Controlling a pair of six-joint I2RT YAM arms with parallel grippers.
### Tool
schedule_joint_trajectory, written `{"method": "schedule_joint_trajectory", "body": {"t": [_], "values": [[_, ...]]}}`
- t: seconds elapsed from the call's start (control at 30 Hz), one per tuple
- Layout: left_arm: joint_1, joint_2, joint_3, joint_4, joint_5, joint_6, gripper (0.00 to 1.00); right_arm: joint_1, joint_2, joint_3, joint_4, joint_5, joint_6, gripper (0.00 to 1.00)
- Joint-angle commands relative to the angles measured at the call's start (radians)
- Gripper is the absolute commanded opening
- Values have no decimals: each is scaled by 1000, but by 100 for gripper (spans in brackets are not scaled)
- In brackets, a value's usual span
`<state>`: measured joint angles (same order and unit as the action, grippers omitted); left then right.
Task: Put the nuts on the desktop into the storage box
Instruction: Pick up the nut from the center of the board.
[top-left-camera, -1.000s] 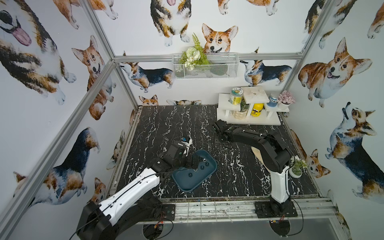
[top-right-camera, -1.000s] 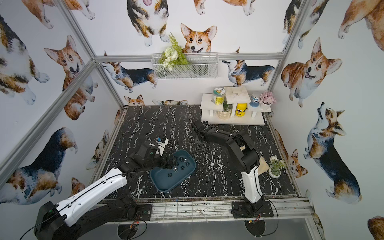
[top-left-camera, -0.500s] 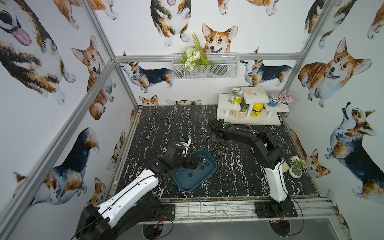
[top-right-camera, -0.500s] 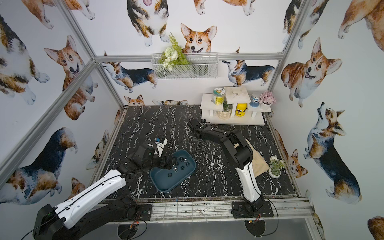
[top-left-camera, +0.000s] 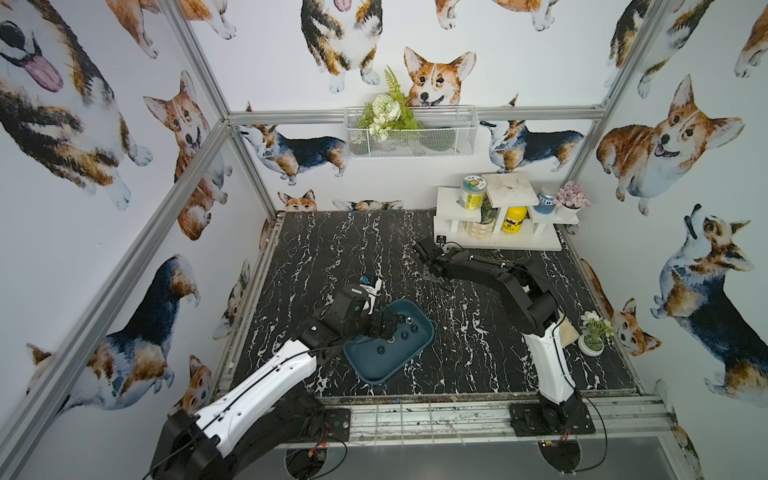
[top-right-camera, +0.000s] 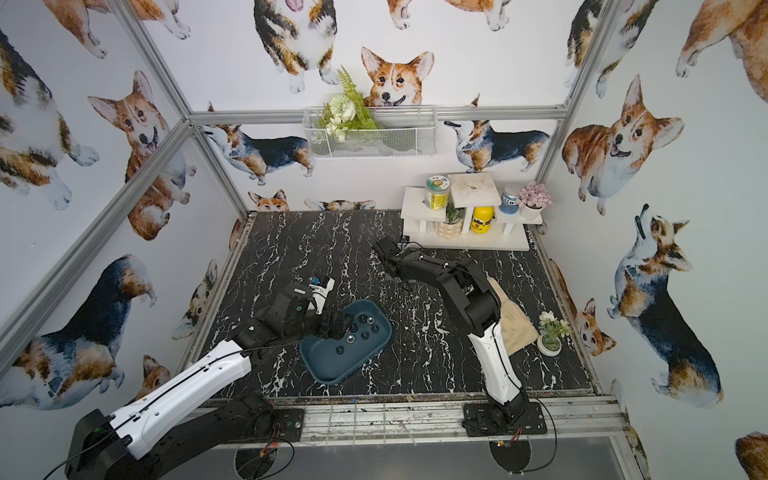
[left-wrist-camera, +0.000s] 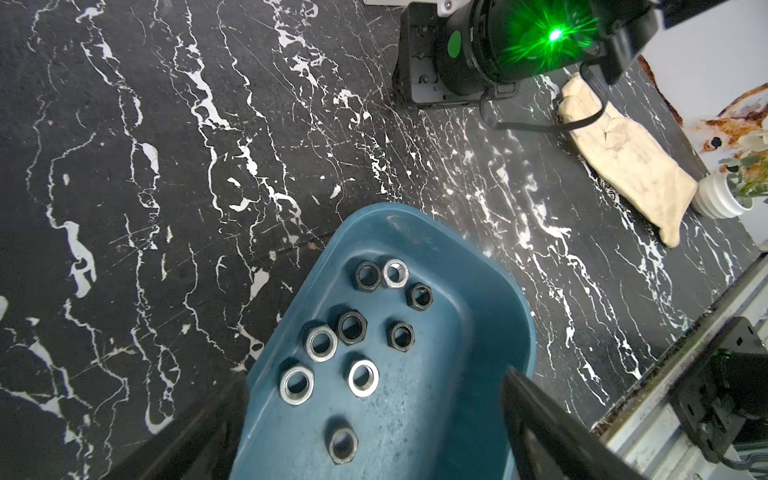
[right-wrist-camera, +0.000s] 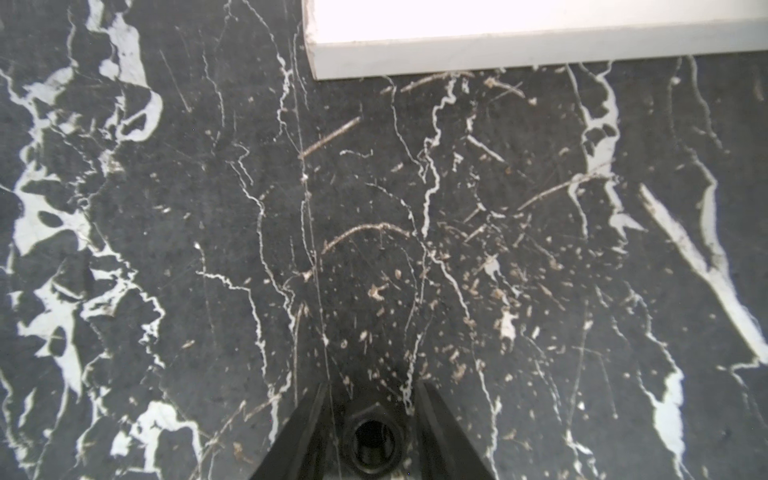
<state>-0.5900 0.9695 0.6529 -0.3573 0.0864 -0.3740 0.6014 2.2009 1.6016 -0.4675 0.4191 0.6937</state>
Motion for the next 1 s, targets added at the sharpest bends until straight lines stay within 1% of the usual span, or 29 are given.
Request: {"method": "schedule_joint_trajectory", "body": {"t": [0.0, 0.13, 0.27, 0.33, 0.4, 0.47, 0.5, 0.57, 0.73, 0.77, 0.8, 0.97], "values": [[2, -5, -1, 12, 10, 1, 100, -2, 15, 1, -57, -24, -23, 35], [2, -5, -2, 11, 12, 4, 100, -2, 6, -6, -66, -49, -18, 29], [2, -6, -5, 21, 19, 3, 100, 1, -11, -21, -69, -54, -21, 29], [2, 2, -1, 19, 23, 4, 100, 0, -18, -26, -75, -56, -21, 33], [2, 10, 5, 15, 28, 2, 100, 0, -18, -23, -87, -65, -22, 41], [2, 10, 1, 24, 35, 0, 100, 0, -17, -20, -94, -67, -24, 42], [2, 12, -1, 27, 34, 0, 100, 1, -19, -22, -94, -63, -23, 41], [2, 12, -1, 24, 33, -4, 100, 1, -14, -23, -94, -53, -26, 36], [3, 1, -12, 31, 34, -11, 100, 1, -4, -7, -104, -70, -33, 27], [3, -2, -10, 27, 31, -12, 100, 1, -6, -6, -107, -76, -31, 20], [2, -6, -10, 26, 29, -14, 100, 0, -9, -4, -110, -75, -32, 16], [4, -16, -12, 44, 47, -17, 100, 0, -47, -12, -112, -73, -33, 17]]}}
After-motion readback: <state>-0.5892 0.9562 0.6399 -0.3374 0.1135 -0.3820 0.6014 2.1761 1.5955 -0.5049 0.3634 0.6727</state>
